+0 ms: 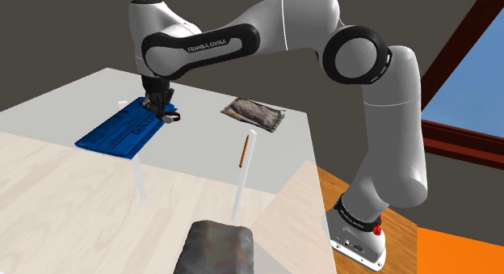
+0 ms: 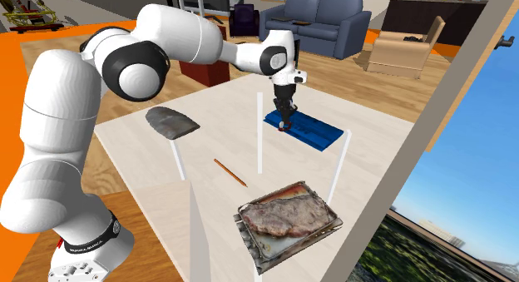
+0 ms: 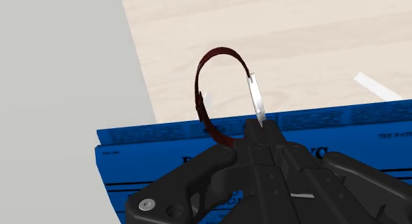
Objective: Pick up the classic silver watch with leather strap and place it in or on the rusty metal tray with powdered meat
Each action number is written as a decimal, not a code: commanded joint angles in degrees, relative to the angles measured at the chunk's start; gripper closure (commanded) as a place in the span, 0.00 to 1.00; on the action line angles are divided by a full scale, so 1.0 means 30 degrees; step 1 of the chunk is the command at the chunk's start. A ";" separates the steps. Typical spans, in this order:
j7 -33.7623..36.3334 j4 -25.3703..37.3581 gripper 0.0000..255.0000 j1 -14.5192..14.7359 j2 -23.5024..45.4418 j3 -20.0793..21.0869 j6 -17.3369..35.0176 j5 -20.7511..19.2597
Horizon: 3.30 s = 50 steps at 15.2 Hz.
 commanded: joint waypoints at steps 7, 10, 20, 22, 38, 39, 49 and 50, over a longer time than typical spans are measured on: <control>-0.0287 0.1422 1.00 0.0057 -0.0423 0.0098 -0.1824 0.0204; -0.0393 0.2077 1.00 0.0096 -0.0496 0.0122 -0.2542 0.0258; -0.2734 -0.3243 1.00 -0.2297 -0.4563 -0.0181 -0.0930 0.1314; -0.3503 -0.4512 1.00 -0.2899 -0.5507 -0.0373 -0.0496 0.1606; -1.0584 -1.0651 1.00 -0.6856 -1.0552 -0.3135 0.1266 0.3300; -1.1053 -1.0831 1.00 -0.7074 -1.0722 -0.3362 0.1305 0.3360; -1.2332 -1.2483 1.00 -0.7727 -1.0621 -0.4046 0.3132 0.3445; -1.2315 -1.2645 1.00 -0.7729 -1.0534 -0.4047 0.3380 0.3434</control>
